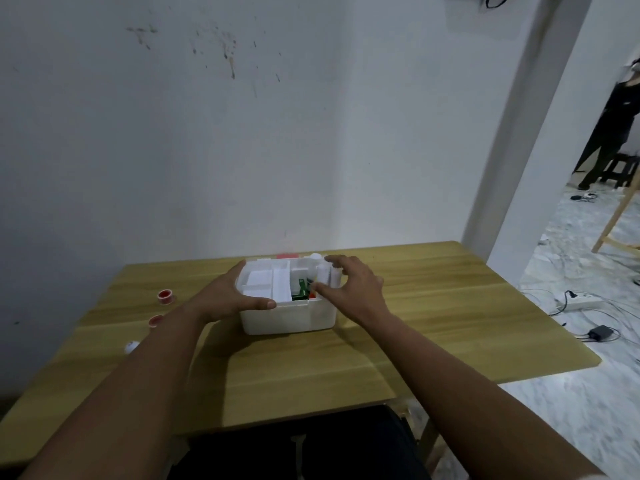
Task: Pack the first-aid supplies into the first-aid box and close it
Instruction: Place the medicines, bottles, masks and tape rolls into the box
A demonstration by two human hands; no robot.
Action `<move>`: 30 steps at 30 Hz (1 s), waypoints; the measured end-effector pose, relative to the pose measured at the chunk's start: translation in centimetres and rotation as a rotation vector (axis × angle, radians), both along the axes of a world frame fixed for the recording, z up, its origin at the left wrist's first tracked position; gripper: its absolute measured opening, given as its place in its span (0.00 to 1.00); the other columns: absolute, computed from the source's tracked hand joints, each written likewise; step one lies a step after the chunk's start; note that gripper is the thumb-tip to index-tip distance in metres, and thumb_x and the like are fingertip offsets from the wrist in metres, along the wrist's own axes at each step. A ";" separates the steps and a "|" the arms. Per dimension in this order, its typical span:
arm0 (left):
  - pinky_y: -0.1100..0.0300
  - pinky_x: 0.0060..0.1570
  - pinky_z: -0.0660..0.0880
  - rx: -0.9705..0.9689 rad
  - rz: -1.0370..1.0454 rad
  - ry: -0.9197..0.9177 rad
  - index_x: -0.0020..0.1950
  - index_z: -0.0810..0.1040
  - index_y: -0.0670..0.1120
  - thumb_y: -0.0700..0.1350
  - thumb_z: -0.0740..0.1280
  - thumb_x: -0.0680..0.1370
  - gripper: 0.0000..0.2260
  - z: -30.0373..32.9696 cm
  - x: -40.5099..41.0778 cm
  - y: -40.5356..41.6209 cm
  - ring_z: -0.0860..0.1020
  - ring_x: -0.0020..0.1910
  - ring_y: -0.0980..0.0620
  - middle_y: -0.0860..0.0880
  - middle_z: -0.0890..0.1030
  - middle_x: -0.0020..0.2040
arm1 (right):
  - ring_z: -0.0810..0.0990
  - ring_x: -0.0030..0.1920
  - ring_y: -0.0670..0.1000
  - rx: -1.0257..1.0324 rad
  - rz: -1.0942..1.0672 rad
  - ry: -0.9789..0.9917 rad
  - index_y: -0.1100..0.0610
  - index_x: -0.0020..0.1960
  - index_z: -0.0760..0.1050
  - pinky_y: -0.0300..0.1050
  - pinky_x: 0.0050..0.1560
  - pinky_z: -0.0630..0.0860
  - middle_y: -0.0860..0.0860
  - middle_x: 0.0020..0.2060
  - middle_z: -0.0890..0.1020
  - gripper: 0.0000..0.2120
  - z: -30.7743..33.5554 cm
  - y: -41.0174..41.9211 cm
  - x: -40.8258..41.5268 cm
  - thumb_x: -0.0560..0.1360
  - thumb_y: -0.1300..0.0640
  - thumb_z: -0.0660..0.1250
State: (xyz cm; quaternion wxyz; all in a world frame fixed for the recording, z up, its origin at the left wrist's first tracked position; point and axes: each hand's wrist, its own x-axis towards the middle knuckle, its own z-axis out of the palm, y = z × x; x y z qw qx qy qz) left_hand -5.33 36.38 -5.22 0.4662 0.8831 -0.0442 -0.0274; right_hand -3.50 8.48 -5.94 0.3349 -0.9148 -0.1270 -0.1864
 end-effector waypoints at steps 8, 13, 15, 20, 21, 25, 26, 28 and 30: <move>0.58 0.49 0.76 -0.002 0.015 -0.015 0.70 0.65 0.62 0.54 0.83 0.64 0.40 -0.3 0.3 0.1 0.73 0.54 0.61 0.66 0.73 0.57 | 0.81 0.54 0.49 -0.078 0.107 -0.315 0.45 0.45 0.86 0.58 0.56 0.70 0.44 0.54 0.83 0.11 -1.5 -0.5 0.8 0.72 0.41 0.69; 0.57 0.49 0.77 0.007 0.014 -0.001 0.70 0.65 0.61 0.54 0.82 0.64 0.40 -0.3 0.4 0.1 0.73 0.56 0.57 0.63 0.73 0.58 | 0.77 0.62 0.50 -0.131 0.165 -0.373 0.44 0.65 0.80 0.58 0.62 0.66 0.47 0.61 0.79 0.19 -1.1 -0.5 1.1 0.76 0.43 0.66; 0.54 0.52 0.78 0.017 0.006 0.007 0.73 0.65 0.60 0.56 0.83 0.63 0.43 -0.4 0.6 0.2 0.73 0.60 0.53 0.59 0.74 0.60 | 0.76 0.65 0.51 -0.250 0.205 -0.403 0.43 0.63 0.81 0.62 0.65 0.65 0.48 0.63 0.79 0.17 -0.2 0.1 1.2 0.77 0.43 0.65; 0.57 0.48 0.76 0.009 -0.001 0.012 0.71 0.64 0.60 0.58 0.81 0.61 0.43 -0.1 0.3 -0.1 0.72 0.59 0.53 0.60 0.73 0.60 | 0.59 0.78 0.56 -0.600 0.325 -0.170 0.38 0.64 0.80 0.71 0.74 0.48 0.50 0.75 0.70 0.16 2.6 2.4 1.1 0.80 0.40 0.59; 0.58 0.47 0.76 0.003 -0.001 0.018 0.71 0.64 0.61 0.59 0.81 0.60 0.43 0.0 0.1 -0.1 0.72 0.59 0.54 0.61 0.73 0.59 | 0.56 0.80 0.57 -0.644 0.333 -0.136 0.38 0.62 0.81 0.71 0.75 0.44 0.50 0.76 0.68 0.16 2.9 2.6 1.1 0.81 0.40 0.58; 0.54 0.49 0.78 0.000 0.020 0.042 0.75 0.64 0.59 0.59 0.82 0.60 0.47 0.1 0.1 0.0 0.73 0.60 0.51 0.57 0.73 0.62 | 0.59 0.79 0.55 -0.695 0.295 -0.179 0.42 0.55 0.83 0.71 0.75 0.44 0.50 0.74 0.71 0.14 3.1 2.0 1.3 0.79 0.40 0.61; 0.52 0.51 0.79 0.005 0.029 0.042 0.75 0.64 0.58 0.58 0.82 0.60 0.47 0.1 0.1 0.0 0.73 0.61 0.50 0.55 0.73 0.63 | 0.62 0.77 0.55 -0.672 0.285 -0.202 0.43 0.53 0.84 0.71 0.75 0.45 0.50 0.72 0.73 0.14 2.9 1.6 1.4 0.79 0.40 0.62; 0.48 0.56 0.78 0.006 0.029 0.047 0.76 0.64 0.57 0.59 0.82 0.60 0.49 0.0 0.2 0.1 0.73 0.62 0.49 0.55 0.73 0.64 | 0.67 0.74 0.53 -0.597 0.273 -0.255 0.46 0.49 0.86 0.70 0.75 0.48 0.49 0.67 0.77 0.15 2.3 0.7 1.4 0.78 0.39 0.64; 0.47 0.57 0.78 -0.001 0.032 0.054 0.76 0.64 0.57 0.59 0.83 0.59 0.49 -0.1 0.1 0.2 0.73 0.62 0.49 0.54 0.74 0.65 | 0.71 0.71 0.53 -0.519 0.264 -0.278 0.47 0.47 0.86 0.70 0.75 0.51 0.49 0.63 0.80 0.18 1.6 0.0 1.2 0.77 0.37 0.63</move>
